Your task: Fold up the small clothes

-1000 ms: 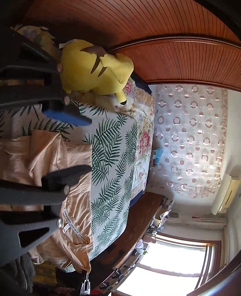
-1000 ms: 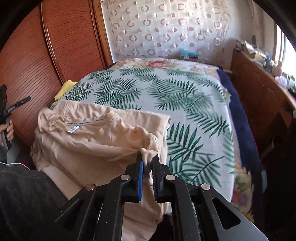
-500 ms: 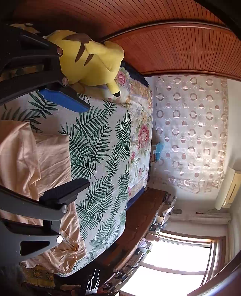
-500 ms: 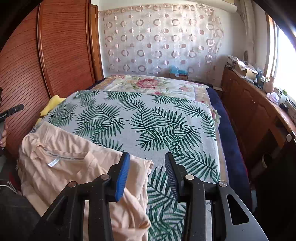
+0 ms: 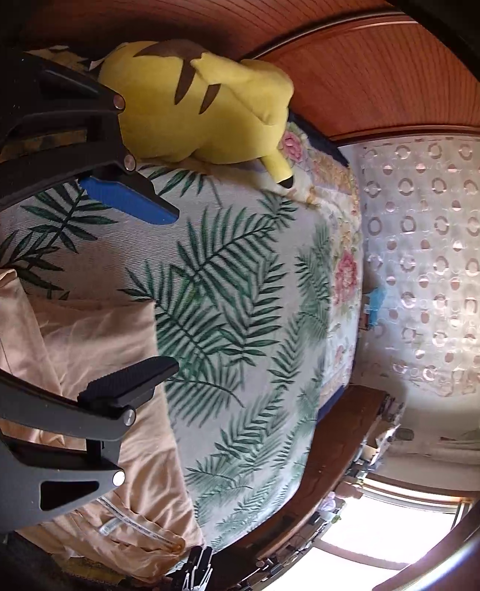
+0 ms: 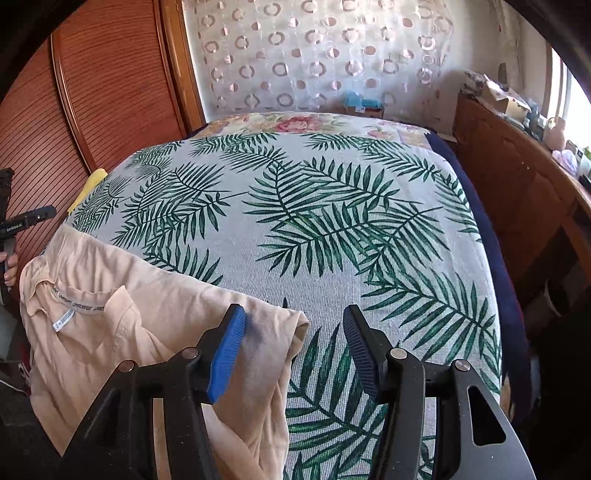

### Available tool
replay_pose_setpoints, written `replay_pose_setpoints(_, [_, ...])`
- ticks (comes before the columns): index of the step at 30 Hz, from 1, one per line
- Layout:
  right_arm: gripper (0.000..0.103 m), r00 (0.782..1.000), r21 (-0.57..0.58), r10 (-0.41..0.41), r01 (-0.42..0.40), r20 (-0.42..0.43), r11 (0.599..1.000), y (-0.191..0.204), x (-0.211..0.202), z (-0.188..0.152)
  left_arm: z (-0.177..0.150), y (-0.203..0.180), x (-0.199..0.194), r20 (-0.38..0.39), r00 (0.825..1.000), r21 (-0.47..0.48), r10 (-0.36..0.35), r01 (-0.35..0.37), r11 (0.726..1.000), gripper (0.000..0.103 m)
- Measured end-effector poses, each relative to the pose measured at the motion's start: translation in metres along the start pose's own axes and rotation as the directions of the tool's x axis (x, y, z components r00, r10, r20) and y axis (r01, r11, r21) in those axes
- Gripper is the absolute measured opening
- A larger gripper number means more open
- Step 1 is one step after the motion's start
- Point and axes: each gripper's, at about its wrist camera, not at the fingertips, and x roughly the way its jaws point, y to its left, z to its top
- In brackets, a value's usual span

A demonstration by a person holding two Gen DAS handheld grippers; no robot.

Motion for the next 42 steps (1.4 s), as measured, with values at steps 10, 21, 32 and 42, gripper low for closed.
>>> replay_pose_setpoints(10, [0.057,0.999,-0.032,0.026,-0.027,-0.029,0.999,0.006,0.016,-0.003,-0.012,0.002,0.011,-0.077,0.994,-0.013,-0.071,0.070,0.997,0.055])
replay_pose_setpoints(21, [0.011,0.991,-0.128,0.121,-0.127,-0.052,0.984,0.026,0.009,0.000,-0.009,-0.030,-0.018,-0.046,0.988,0.092,-0.147,0.151,0.984,0.007])
replay_pose_setpoints(32, [0.011,0.995,-0.090,0.087,-0.091,-0.044,0.992,0.017,0.001,0.001,0.003,-0.062,-0.063,0.047,0.985,0.188,-0.168,0.156,0.970,0.007])
replay_pose_setpoints(42, [0.007,0.989,-0.077,0.091,-0.082,0.115,0.994,0.024,-0.050,0.006,0.013,-0.065,-0.105,0.182,0.967,0.158,-0.178,0.150,0.976,0.006])
